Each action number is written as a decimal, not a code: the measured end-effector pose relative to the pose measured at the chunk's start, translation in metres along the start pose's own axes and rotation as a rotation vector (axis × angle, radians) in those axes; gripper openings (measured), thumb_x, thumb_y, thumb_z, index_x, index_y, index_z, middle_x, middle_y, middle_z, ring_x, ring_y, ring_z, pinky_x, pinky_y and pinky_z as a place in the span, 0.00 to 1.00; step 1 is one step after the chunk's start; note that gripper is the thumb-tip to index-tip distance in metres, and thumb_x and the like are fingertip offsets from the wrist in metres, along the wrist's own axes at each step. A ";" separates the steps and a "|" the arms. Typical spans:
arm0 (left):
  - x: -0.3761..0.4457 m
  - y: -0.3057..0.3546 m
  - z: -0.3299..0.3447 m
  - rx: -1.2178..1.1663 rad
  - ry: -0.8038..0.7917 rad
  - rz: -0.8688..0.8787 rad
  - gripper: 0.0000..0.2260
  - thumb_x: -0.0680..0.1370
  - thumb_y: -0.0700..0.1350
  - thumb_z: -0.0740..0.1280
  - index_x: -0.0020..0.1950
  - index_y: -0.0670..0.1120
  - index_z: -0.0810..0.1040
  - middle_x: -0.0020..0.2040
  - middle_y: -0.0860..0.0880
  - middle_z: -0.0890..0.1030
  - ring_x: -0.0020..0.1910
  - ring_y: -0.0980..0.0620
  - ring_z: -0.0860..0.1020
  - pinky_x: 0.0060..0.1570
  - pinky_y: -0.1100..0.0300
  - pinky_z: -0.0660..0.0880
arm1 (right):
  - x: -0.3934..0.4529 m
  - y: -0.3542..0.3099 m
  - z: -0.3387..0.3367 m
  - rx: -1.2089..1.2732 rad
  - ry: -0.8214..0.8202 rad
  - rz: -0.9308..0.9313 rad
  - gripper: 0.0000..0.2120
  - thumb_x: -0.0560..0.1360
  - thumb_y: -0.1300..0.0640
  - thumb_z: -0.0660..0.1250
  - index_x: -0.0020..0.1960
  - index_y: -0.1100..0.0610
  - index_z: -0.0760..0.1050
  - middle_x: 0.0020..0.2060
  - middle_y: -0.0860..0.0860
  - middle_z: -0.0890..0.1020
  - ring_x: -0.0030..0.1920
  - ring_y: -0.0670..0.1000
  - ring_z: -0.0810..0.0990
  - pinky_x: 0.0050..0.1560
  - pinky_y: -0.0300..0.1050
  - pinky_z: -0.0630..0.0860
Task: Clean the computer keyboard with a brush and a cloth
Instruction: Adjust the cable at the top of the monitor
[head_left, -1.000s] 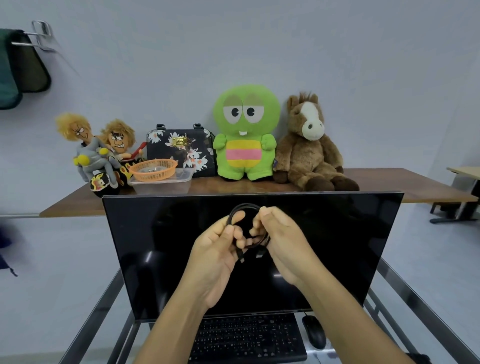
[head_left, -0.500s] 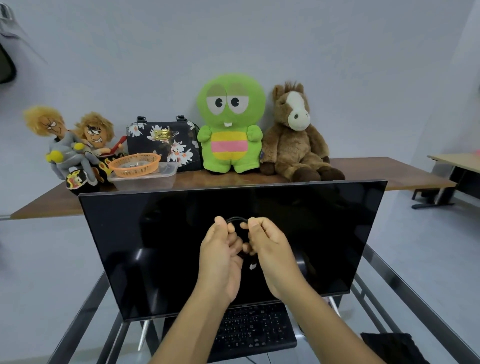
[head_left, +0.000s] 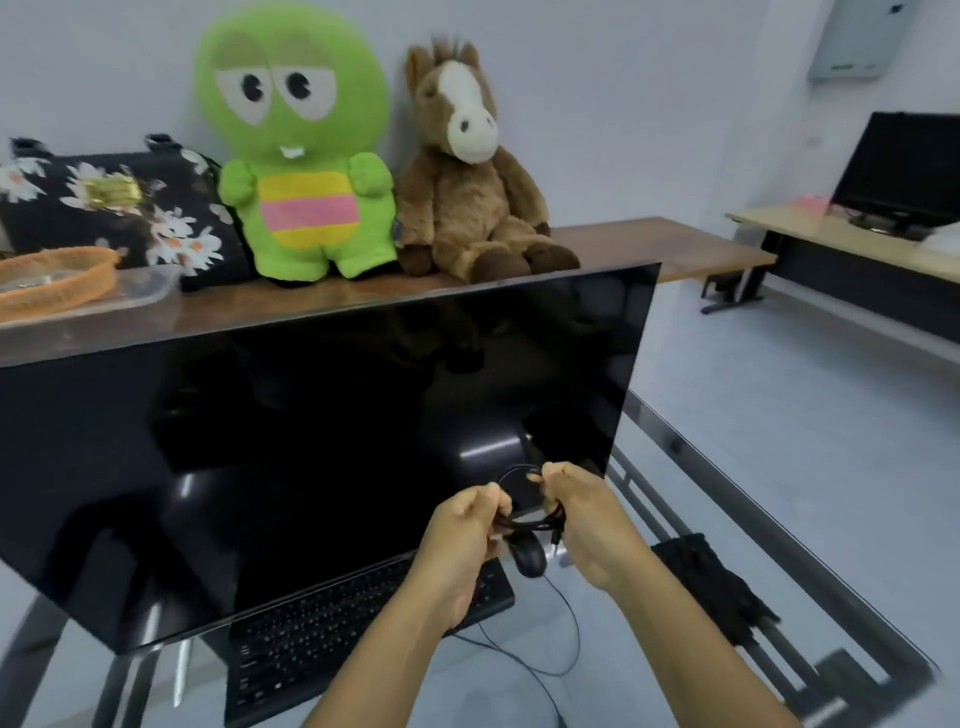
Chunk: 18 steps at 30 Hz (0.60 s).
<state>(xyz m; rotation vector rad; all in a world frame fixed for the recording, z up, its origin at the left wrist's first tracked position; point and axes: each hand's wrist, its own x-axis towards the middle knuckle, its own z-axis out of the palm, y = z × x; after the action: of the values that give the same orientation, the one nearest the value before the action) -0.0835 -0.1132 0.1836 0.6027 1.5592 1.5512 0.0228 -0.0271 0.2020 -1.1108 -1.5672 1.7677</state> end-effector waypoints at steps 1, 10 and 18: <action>0.007 -0.014 0.006 0.072 0.004 -0.032 0.13 0.81 0.46 0.60 0.43 0.42 0.79 0.34 0.50 0.77 0.33 0.54 0.74 0.36 0.61 0.72 | 0.005 0.012 -0.013 -0.002 -0.012 0.027 0.17 0.80 0.61 0.56 0.36 0.53 0.76 0.28 0.46 0.75 0.36 0.48 0.72 0.41 0.43 0.69; 0.077 -0.132 0.043 0.429 0.043 -0.243 0.08 0.76 0.42 0.69 0.38 0.42 0.75 0.27 0.46 0.77 0.23 0.53 0.74 0.24 0.62 0.71 | 0.067 0.144 -0.078 -0.448 0.084 0.215 0.18 0.78 0.65 0.58 0.32 0.55 0.74 0.34 0.52 0.75 0.30 0.47 0.70 0.26 0.33 0.65; 0.114 -0.204 0.048 1.074 -0.006 -0.096 0.08 0.80 0.50 0.63 0.49 0.45 0.75 0.45 0.47 0.81 0.46 0.47 0.79 0.38 0.57 0.70 | 0.096 0.223 -0.072 -0.770 0.132 0.119 0.12 0.79 0.64 0.59 0.38 0.54 0.72 0.29 0.45 0.71 0.28 0.43 0.68 0.28 0.31 0.62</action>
<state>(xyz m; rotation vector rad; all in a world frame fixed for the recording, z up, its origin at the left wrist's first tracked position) -0.0605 -0.0178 -0.0340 1.0608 2.3209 0.5211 0.0628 0.0480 -0.0365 -1.6466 -2.2005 1.1156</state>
